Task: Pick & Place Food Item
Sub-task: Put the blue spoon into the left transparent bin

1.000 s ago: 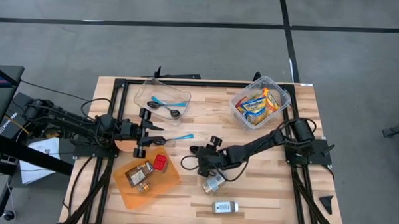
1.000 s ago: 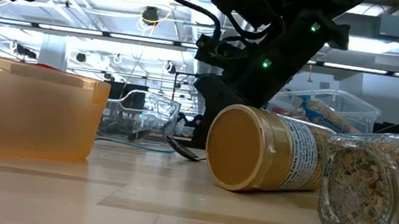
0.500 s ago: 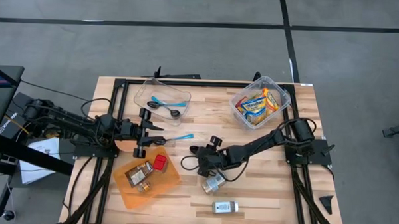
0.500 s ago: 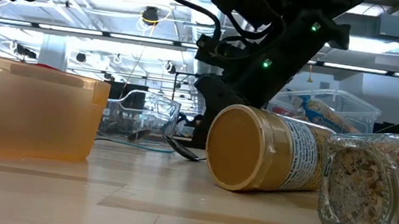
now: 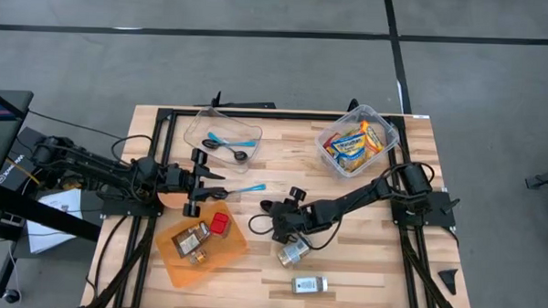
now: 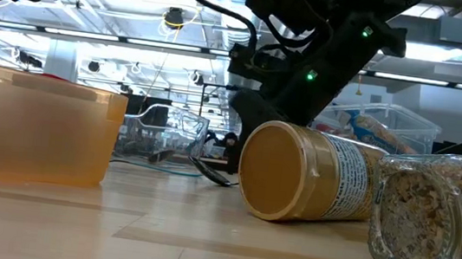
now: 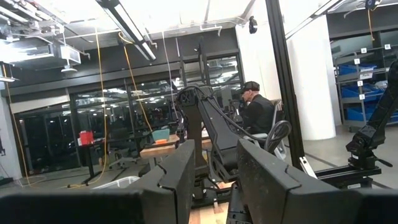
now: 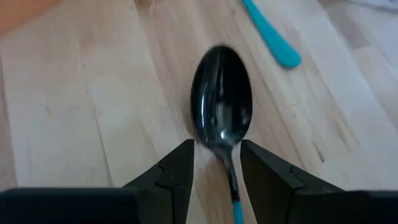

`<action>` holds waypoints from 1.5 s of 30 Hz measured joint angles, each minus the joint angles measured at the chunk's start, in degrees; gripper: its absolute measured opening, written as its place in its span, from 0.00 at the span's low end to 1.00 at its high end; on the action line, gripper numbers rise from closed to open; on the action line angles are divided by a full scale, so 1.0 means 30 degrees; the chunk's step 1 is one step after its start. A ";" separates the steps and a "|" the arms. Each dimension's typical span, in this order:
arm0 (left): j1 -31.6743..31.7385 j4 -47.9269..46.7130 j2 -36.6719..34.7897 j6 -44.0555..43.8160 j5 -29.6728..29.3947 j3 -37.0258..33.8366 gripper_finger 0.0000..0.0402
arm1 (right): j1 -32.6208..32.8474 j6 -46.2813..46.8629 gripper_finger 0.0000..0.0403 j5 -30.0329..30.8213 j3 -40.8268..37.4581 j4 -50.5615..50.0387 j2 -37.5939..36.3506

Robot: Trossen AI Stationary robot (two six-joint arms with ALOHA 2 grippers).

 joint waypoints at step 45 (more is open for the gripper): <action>0.0000 -0.0007 0.0000 0.0006 0.0003 0.0007 0.28 | -0.1157 0.0186 0.23 -0.3475 -0.2834 0.3110 -0.0077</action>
